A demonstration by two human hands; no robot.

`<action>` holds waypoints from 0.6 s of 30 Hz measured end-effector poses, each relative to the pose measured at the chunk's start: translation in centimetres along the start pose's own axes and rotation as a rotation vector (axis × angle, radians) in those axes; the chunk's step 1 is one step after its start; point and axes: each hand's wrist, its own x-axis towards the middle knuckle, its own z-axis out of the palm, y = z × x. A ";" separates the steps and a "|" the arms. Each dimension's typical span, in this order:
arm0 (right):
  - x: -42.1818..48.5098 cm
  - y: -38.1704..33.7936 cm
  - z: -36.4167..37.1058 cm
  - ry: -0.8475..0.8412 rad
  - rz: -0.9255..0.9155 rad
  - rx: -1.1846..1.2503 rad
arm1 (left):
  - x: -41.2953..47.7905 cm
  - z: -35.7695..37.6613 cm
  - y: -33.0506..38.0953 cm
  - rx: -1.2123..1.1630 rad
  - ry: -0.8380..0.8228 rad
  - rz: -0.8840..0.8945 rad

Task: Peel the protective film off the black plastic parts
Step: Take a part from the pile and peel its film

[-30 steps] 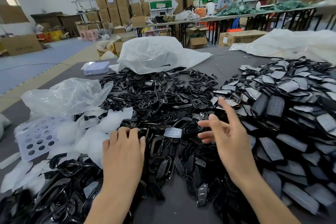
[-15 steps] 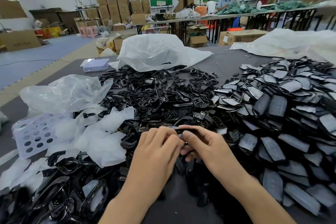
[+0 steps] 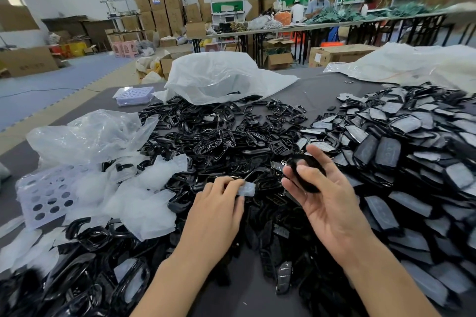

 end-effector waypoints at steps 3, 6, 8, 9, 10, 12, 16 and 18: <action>0.0 0.5 0.2 0.006 0.013 -0.125 | 0.6 0.1 0.2 0.014 -0.047 -0.019; 0.1 1.0 0.0 0.034 0.024 -0.227 | 0.2 0.0 0.2 0.025 -0.101 -0.031; 0.1 1.1 -0.2 0.062 0.020 -0.258 | -0.4 -0.1 0.1 0.088 -0.155 0.017; 0.2 1.2 -0.3 0.074 0.018 -0.272 | -0.6 -0.1 0.0 0.094 -0.180 0.036; 0.2 1.3 -0.4 0.086 0.016 -0.285 | -0.8 -0.2 0.0 0.089 -0.196 0.050; 0.3 1.3 -0.6 0.110 0.014 -0.304 | -1.0 -0.2 0.2 0.069 -0.199 0.067; 0.4 1.3 -0.5 0.134 0.013 -0.327 | -1.2 -0.1 1.0 0.067 -0.178 0.084; 0.4 1.5 -0.5 0.145 0.012 -0.350 | -1.0 0.0 1.4 0.079 -0.117 0.097</action>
